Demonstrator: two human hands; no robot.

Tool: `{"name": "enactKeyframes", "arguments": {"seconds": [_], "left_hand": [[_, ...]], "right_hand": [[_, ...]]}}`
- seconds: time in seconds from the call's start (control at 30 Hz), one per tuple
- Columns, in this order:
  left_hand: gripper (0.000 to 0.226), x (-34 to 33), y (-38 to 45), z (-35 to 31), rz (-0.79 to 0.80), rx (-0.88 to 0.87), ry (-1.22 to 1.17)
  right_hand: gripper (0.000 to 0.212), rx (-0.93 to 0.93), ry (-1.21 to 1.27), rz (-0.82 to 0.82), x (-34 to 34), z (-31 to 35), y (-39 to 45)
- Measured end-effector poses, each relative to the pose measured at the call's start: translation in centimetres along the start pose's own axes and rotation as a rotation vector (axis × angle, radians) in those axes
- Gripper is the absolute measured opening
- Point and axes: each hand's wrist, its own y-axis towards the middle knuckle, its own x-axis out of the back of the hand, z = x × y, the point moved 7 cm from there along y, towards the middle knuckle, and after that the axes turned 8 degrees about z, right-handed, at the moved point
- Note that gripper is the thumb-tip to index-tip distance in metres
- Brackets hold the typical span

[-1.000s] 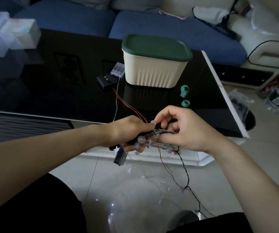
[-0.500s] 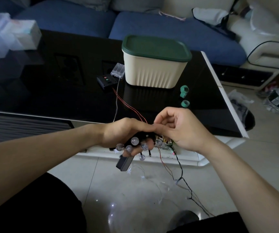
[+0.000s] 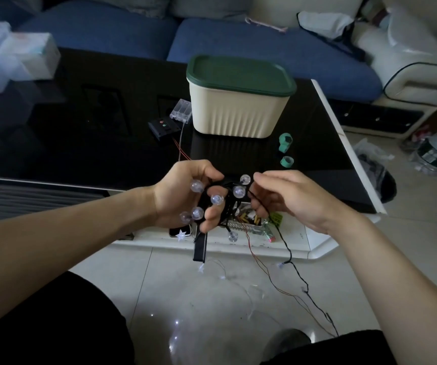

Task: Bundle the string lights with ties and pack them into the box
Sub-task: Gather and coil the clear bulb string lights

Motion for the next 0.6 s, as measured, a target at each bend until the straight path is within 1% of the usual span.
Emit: {"name": "enactKeyframes", "arguments": {"seconds": [0.07, 0.13, 0.23, 0.33, 0.43, 0.53, 0.6], "left_hand": [[0.033, 0.11, 0.01, -0.16, -0.022, -0.027, -0.039], [0.034, 0.17, 0.02, -0.17, -0.037, -0.041, -0.061], [0.039, 0.27, 0.06, -0.2, -0.045, -0.057, -0.062], [0.041, 0.47, 0.0, -0.39, -0.047, -0.069, -0.056], [0.043, 0.55, -0.1, -0.35, -0.049, -0.046, -0.03], [0.039, 0.25, -0.11, -0.32, -0.058, -0.02, 0.009], [0.035, -0.01, -0.13, -0.32, -0.048, -0.016, -0.005]], "right_hand": [[0.02, 0.002, -0.012, 0.026, -0.03, -0.07, 0.12], [0.016, 0.011, -0.084, 0.02, -0.06, -0.02, 0.26], [0.008, 0.039, -0.169, -0.042, 0.03, 0.21, 0.33], [0.008, 0.092, -0.233, -0.095, 0.0, 0.6, 0.33], [0.008, 0.133, -0.226, -0.119, -0.44, 0.8, 0.42], [0.008, 0.157, -0.171, -0.159, -0.34, 0.61, 0.6], [0.008, 0.167, -0.181, -0.172, -0.18, 0.52, 0.79]]}}
